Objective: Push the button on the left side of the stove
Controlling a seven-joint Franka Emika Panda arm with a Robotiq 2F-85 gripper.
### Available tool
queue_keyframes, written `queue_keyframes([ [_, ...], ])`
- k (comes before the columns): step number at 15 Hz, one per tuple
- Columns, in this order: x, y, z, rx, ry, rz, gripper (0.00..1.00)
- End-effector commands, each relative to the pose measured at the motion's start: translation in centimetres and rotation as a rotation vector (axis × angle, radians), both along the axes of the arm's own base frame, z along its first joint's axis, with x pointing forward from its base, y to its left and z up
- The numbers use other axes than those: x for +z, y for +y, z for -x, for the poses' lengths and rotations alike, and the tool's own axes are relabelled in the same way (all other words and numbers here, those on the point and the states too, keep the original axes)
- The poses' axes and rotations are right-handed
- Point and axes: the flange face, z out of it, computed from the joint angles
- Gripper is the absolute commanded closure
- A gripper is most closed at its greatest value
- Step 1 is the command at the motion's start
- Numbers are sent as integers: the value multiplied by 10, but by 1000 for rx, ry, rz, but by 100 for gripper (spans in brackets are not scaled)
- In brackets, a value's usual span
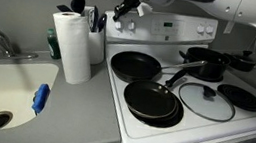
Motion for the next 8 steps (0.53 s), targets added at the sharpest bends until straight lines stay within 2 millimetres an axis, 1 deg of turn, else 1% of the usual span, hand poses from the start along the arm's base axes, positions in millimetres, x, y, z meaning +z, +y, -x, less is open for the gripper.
queue_keyframes([
  [1, 8, -4, -3, 9, -85, 23, 100],
  [8, 15, -1, -1, 13, -116, 59, 100],
])
